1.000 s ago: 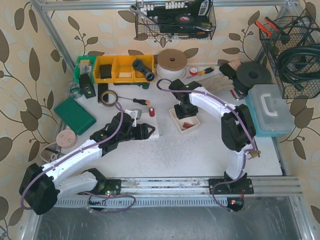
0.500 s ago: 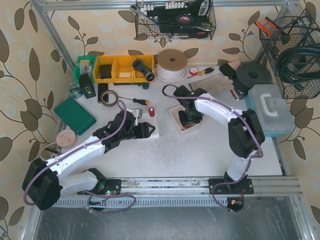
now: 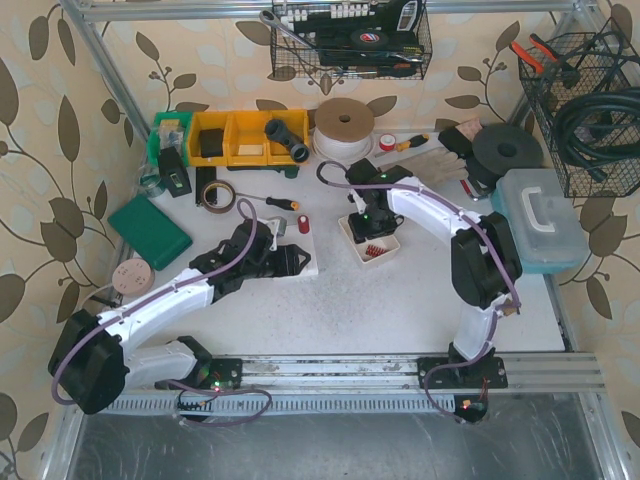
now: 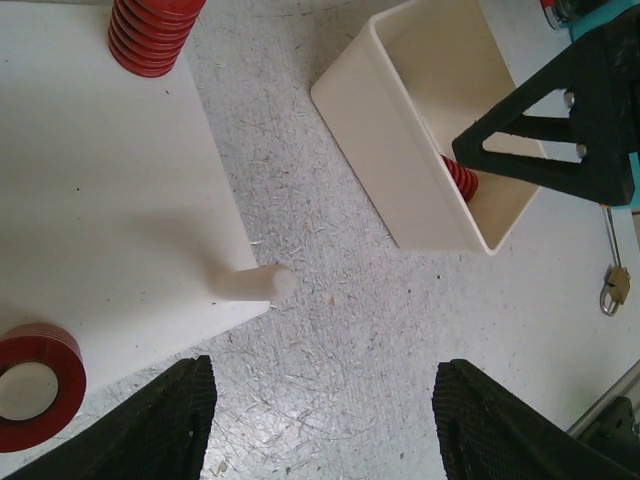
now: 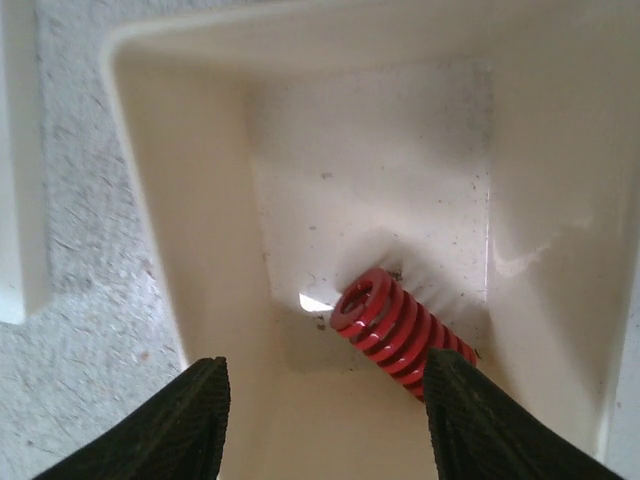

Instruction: Install the large spring

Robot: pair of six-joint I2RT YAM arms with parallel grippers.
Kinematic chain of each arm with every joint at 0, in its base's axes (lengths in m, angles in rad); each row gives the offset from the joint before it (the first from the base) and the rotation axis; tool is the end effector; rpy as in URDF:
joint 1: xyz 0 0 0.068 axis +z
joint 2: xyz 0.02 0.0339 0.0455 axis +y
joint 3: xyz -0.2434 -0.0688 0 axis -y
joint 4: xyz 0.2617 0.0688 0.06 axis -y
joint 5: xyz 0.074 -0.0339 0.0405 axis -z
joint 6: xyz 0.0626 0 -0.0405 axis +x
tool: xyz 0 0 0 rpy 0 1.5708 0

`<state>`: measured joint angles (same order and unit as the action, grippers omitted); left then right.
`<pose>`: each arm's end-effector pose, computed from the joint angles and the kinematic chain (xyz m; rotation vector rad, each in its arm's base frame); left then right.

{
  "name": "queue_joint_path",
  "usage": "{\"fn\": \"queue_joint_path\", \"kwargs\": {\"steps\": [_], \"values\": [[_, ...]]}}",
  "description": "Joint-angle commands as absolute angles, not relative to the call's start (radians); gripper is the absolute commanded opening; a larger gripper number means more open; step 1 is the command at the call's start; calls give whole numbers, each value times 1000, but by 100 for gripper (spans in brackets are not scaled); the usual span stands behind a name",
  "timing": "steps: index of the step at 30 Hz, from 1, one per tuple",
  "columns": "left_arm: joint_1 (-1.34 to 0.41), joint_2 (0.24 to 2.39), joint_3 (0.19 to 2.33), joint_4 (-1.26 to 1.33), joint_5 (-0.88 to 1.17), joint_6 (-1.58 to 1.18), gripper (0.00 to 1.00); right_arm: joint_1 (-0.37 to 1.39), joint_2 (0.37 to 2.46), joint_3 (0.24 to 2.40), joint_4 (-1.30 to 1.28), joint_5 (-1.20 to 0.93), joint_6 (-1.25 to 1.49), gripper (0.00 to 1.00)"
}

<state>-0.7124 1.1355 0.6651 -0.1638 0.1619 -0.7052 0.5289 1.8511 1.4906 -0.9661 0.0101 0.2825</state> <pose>0.2108 -0.1954 0.1886 0.1057 2.3670 -0.9253 0.3339 0.1944 0.1787 -0.3559 2.8887 0.1274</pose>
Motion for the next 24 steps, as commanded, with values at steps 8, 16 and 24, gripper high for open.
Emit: {"fn": "queue_joint_path", "kwargs": {"steps": [8, 16, 24], "values": [[-696, 1160, 715, -160, 193, -701, 64, 493, 1946, 1543, -1079, -22, 68, 56], [-692, 1180, 724, -163, 207, -700, 63, 503, 1984, 1552, -1117, -54, 183, 57], [-690, 1192, 727, -160, 212, -701, 63, 535, 2025, 1574, -1168, 68, 60, 59]]}}
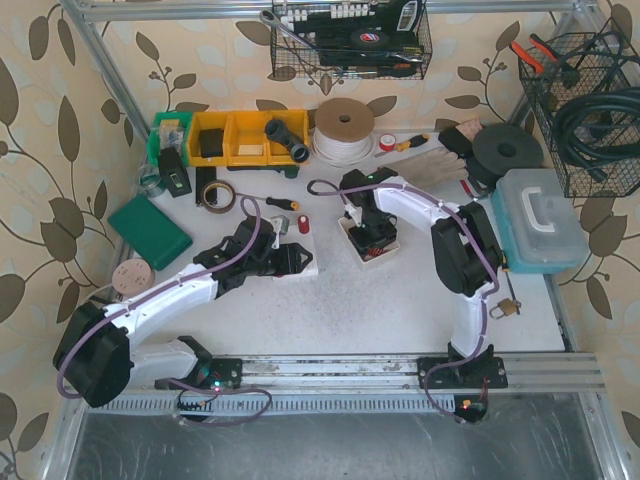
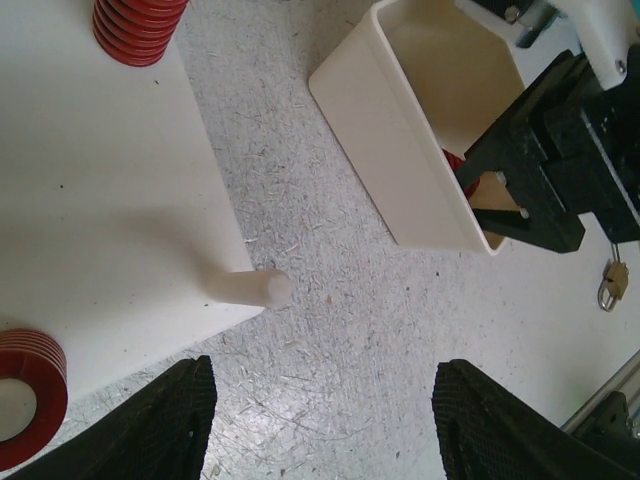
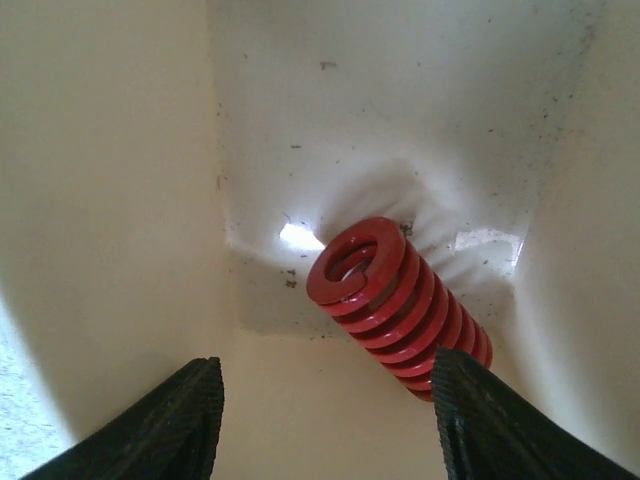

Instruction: Install the large spring

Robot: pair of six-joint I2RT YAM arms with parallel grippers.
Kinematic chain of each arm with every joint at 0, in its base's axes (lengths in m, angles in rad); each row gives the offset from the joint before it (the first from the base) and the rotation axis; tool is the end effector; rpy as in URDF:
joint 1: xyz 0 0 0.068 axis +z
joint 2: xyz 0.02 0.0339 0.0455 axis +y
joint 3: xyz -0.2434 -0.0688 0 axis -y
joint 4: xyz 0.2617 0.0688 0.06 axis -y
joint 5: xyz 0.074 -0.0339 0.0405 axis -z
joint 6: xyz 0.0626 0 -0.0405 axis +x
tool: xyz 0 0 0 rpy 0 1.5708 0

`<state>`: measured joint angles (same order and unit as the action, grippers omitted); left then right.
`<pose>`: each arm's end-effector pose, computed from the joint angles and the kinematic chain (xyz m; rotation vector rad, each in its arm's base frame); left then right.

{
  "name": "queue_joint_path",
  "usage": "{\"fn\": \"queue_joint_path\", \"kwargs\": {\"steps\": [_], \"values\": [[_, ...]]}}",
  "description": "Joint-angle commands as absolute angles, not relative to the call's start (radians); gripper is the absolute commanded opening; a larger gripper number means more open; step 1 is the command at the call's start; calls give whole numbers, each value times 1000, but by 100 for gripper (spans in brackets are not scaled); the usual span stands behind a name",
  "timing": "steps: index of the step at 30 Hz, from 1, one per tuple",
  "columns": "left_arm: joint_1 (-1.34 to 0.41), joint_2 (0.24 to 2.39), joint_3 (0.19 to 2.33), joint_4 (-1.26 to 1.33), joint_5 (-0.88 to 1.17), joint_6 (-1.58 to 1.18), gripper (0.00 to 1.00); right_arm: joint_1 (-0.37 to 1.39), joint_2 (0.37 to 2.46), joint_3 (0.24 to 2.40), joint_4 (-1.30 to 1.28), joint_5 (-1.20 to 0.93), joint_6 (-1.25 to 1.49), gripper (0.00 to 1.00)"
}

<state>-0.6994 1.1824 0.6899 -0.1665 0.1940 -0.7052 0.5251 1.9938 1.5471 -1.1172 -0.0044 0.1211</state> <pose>0.2171 -0.1984 0.1850 0.1075 2.3984 -0.9377 0.3311 0.1921 0.1399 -0.6293 3.0727 0.0100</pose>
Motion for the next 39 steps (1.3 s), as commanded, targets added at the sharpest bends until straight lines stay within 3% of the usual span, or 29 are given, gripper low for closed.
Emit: {"fn": "queue_joint_path", "kwargs": {"steps": [1, 27, 39], "values": [[-689, 1193, 728, -159, 212, -702, 64, 535, 2032, 1575, -1172, 79, 49, 58], [-686, 1198, 728, -160, 213, -706, 63, 489, 2097, 1639, -1082, 157, 75, 53], [-686, 1199, 726, -158, 214, -707, 63, 505, 2010, 1587, -1080, 68, 5, 59]]}}
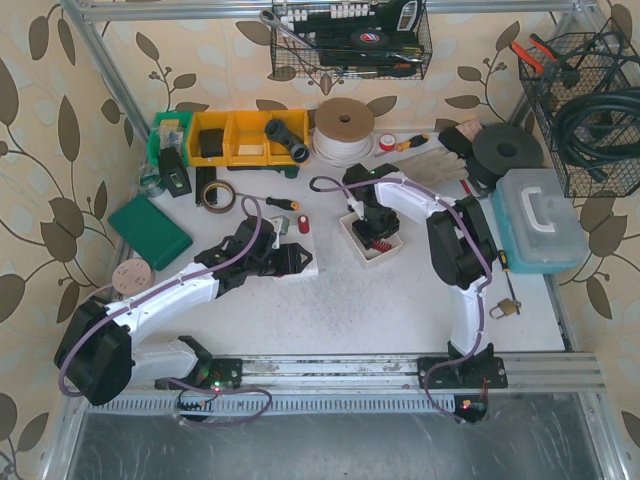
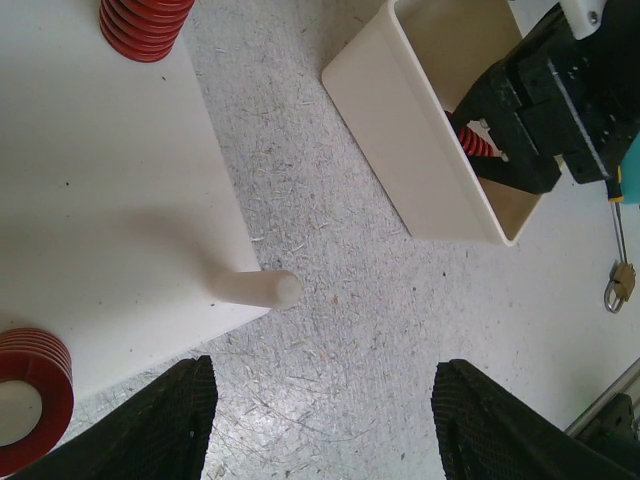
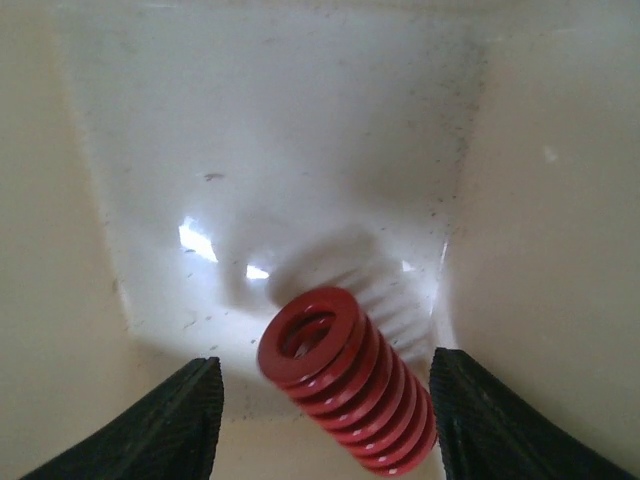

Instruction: Install the large spring

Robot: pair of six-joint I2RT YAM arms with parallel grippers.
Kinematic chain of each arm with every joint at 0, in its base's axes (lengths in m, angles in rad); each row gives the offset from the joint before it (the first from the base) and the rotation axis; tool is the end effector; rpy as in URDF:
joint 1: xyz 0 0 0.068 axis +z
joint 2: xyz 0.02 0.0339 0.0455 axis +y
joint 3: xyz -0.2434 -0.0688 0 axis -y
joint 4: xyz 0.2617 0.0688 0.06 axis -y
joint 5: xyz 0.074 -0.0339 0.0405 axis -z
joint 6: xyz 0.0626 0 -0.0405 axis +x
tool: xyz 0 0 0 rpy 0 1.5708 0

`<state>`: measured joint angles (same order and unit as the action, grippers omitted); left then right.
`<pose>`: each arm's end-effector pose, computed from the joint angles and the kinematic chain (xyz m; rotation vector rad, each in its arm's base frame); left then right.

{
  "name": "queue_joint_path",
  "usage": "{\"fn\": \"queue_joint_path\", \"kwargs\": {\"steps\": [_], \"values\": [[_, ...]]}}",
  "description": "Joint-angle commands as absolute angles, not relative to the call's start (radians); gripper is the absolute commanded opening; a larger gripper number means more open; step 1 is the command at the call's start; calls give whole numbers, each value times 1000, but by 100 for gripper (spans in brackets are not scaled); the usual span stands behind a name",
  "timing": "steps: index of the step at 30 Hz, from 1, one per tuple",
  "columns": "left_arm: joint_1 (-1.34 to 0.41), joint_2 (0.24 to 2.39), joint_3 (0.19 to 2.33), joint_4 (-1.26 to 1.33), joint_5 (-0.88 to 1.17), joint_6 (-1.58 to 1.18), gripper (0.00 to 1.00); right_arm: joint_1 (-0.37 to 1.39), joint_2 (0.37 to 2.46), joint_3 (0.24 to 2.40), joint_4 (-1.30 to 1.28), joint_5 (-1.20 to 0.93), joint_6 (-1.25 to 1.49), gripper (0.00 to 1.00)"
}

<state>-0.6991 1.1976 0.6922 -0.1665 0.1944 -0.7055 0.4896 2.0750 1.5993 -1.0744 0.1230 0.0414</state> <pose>0.2182 -0.1993 0.1816 0.1057 2.4117 -0.9309 0.3571 0.1816 0.1240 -0.6835 3.0078 -0.1749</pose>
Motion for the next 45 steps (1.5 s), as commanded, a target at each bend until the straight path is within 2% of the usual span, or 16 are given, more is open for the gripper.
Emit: {"fn": "queue_joint_path", "kwargs": {"steps": [1, 17, 23, 27, 31, 35, 41, 45], "values": [[-686, 1200, 728, -157, 215, -708, 63, 508, 2008, 1588, -1083, 66, 1, 60], [-686, 1205, 729, -160, 219, -707, 63, 512, 2131, 1614, -1142, 219, -17, 62], [-686, 1204, 729, -161, 219, -707, 63, 513, 2180, 1635, -1127, 227, -14, 56], [-686, 1204, 729, -162, 219, -707, 63, 513, 2183, 1635, -1102, 217, 4, 45], [-686, 1204, 730, -163, 217, -707, 63, 509, 2161, 1636, -1084, 176, 39, 28], [-686, 1204, 731, -164, 216, -709, 63, 494, 2122, 1622, -1058, 104, 97, 14], [-686, 1200, 730, -170, 215, -709, 63, 463, 2046, 1583, -1013, 15, 170, 3], [-686, 1193, 730, -176, 212, -712, 63, 428, 1977, 1555, -973, -84, 207, 0]]}}
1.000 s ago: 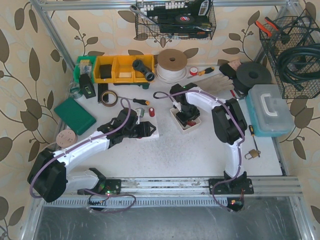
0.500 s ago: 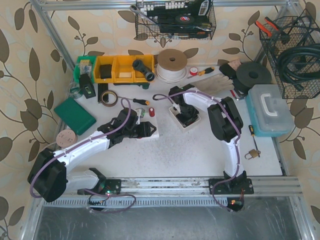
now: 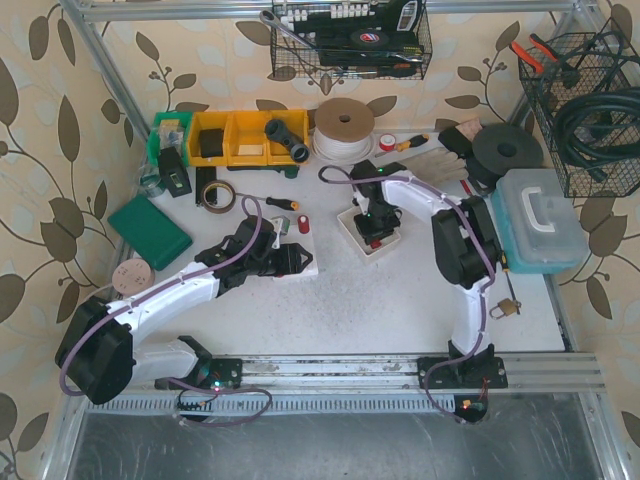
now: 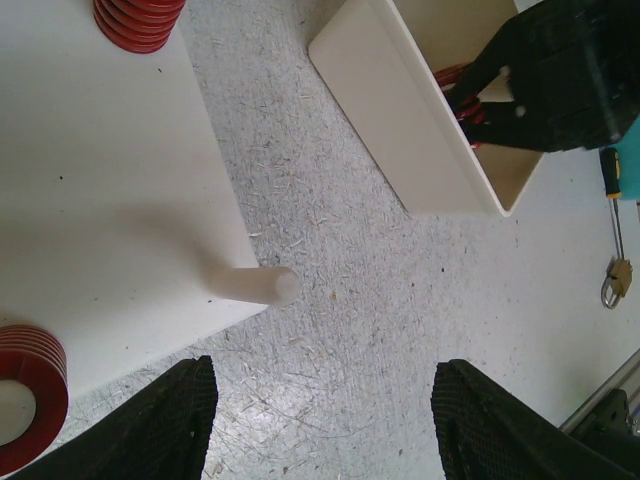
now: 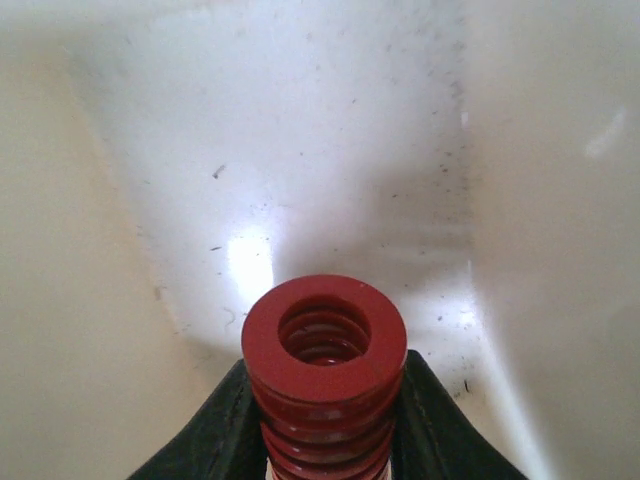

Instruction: Install the large spring

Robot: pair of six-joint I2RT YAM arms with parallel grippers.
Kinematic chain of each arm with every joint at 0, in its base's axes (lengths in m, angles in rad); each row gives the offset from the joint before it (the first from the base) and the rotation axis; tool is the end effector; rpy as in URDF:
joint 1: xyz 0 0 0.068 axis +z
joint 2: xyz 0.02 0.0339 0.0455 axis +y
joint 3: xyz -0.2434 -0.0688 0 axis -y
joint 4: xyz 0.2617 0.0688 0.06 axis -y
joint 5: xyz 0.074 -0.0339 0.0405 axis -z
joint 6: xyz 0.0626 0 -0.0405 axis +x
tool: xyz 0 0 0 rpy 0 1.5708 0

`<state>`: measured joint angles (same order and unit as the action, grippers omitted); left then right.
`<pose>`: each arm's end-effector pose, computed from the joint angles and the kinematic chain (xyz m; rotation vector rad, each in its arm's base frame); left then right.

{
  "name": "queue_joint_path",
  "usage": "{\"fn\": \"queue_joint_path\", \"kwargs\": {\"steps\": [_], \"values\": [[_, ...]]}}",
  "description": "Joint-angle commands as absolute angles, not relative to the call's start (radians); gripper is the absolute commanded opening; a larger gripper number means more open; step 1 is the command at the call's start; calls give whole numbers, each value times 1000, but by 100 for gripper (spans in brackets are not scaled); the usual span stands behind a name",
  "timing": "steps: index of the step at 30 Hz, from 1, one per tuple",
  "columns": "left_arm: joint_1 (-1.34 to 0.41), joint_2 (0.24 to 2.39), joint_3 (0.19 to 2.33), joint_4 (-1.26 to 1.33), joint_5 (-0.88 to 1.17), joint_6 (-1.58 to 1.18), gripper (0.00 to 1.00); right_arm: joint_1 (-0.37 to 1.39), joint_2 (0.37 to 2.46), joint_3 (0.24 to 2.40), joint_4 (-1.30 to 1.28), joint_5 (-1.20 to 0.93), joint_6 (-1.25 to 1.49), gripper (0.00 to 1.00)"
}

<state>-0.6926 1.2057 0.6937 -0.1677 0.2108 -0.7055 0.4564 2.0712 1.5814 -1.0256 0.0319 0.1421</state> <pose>0.2193 -0.1990 0.1800 0.1067 2.4228 -0.9405 0.3631 0.1760 0.1205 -0.4806 3.0415 -0.0218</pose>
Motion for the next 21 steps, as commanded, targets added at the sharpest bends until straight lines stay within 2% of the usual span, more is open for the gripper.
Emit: {"fn": "queue_joint_path", "kwargs": {"steps": [1, 14, 21], "values": [[-685, 1190, 730, -179, 212, -712, 63, 417, 1959, 1550, -965, -99, 216, 0], [-686, 1150, 766, -197, 281, -712, 62, 329, 1707, 1453, -770, -386, 461, 0], [-686, 1111, 766, -41, 367, -871, 63, 314, 1541, 1296, -532, -509, 684, 0]]}}
